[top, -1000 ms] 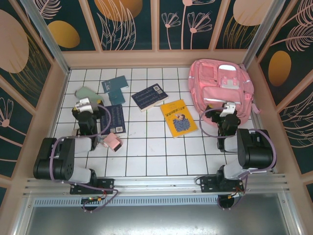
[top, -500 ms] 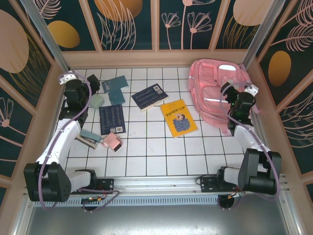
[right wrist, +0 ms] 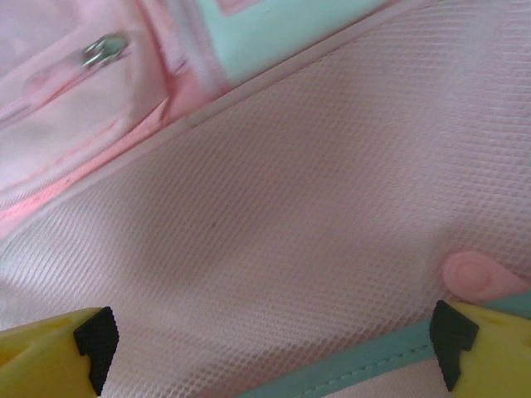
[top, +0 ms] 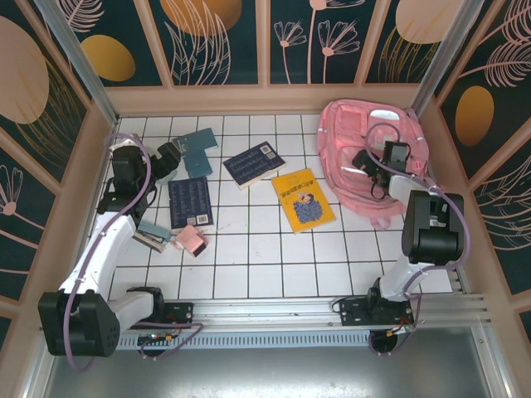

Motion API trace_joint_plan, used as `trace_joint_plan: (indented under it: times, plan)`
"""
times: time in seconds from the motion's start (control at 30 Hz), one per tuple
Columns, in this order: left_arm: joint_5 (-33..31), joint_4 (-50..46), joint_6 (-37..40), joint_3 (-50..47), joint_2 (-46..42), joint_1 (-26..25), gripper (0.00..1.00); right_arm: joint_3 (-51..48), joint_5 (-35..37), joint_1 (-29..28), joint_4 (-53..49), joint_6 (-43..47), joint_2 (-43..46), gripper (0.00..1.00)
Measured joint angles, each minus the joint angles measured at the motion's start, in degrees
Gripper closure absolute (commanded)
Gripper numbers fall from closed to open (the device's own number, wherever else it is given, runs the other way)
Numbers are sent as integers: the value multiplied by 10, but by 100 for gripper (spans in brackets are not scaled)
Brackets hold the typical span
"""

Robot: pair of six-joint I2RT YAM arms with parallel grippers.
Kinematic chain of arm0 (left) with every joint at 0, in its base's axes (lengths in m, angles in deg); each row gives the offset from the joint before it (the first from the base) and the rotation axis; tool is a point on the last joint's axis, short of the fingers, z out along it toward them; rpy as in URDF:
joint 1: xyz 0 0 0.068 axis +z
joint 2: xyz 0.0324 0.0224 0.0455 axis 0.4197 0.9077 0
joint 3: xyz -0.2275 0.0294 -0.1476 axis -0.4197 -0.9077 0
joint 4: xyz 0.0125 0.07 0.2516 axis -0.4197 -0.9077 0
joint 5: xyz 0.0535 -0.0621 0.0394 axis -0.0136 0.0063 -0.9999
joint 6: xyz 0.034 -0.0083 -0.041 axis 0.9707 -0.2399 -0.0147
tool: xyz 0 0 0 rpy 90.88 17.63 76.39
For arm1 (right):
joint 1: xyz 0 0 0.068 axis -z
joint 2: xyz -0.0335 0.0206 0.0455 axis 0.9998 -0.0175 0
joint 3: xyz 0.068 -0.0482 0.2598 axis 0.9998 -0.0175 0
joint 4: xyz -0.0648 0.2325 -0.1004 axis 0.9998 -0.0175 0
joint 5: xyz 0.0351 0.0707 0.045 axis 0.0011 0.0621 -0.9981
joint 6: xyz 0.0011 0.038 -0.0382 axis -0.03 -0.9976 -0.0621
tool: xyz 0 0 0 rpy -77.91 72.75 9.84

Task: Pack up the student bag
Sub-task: Move the student bag to the top-center of the table.

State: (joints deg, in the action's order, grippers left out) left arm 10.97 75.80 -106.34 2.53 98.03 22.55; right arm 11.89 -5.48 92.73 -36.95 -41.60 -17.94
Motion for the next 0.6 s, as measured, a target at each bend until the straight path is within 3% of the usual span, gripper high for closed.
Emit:
trace_joint_plan:
  times: [0.4, 0.6]
  plan:
    - [-3, -19, 29, -47, -21, 0, 2, -9, 16, -222, 12, -78, -3, 1]
    - [-2, -23, 37, -49, -30, 0, 1, 44, 14, -297, 7, -121, -42, 1]
